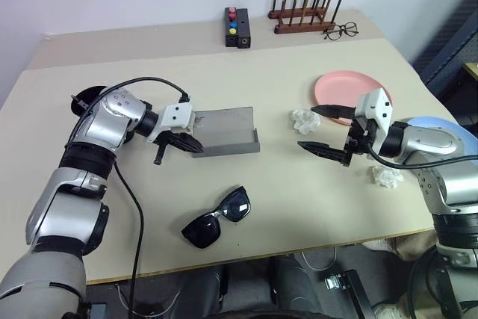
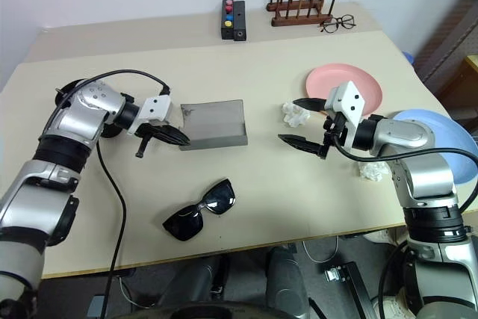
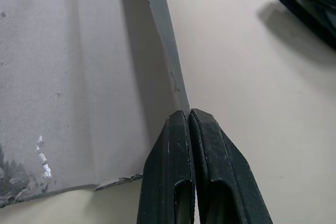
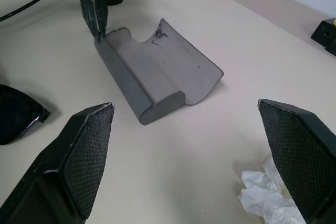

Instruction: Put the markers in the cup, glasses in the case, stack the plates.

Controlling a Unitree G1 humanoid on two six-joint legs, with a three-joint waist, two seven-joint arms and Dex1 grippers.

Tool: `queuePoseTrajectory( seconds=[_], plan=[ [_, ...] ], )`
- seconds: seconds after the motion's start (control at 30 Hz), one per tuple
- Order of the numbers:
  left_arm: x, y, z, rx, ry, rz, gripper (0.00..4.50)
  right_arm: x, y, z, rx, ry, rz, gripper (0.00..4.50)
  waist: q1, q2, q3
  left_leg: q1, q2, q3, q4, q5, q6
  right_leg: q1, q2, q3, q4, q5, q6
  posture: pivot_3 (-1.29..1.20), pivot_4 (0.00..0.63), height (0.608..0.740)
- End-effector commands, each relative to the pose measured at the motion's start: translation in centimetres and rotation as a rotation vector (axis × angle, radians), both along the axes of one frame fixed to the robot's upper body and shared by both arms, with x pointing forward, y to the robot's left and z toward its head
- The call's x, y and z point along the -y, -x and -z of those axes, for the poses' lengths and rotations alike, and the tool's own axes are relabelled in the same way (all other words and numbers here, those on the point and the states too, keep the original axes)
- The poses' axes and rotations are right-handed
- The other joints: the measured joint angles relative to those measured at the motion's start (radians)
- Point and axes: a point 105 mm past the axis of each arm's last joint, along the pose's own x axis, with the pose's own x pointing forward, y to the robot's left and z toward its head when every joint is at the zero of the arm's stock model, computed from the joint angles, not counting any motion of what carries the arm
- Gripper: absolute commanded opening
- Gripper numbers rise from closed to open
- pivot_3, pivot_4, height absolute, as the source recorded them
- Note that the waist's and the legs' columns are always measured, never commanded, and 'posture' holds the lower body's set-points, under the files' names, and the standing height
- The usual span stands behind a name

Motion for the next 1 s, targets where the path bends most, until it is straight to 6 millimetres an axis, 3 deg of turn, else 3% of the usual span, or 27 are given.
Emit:
queuePoseTrajectory(
  seconds=[0.03,0.4,1.0],
  plan=[
    [-0.2,-0.5,-0.1,0.034,-0.032,0.001,0.06,-0.3,0.1,-1.0,0.046,-0.003,-0.016,4.5,0.0,0.0,0.0,0.0,0.0,0.0,0.0,0.0,0.0,0.0,0.0,0.0,0.0,0.0,0.0,0.0,0.15,0.74],
    [-0.5,-1.0,0.3,0.059,-0.056,0.009,0.06,-0.3,0.2,-0.9,0.039,0.004,-0.02,4.5,-0.002,0.0,0.0,0.0,0.0,0.0,0.002,0.0,0.0,0.0,0.0,0.0,0.002,0.0,0.0,0.0,0.15,0.74],
    [-0.4,0.3,0.1,0.032,-0.025,0.074,0.06,-0.5,0.0,-0.8,0.036,0.008,-0.031,4.5,-0.002,0.0,0.0,0.0,0.0,0.001,0.011,-0.002,0.003,0.001,0.0,0.0,0.01,0.0,0.0,0.0,0.15,0.74]
  ],
)
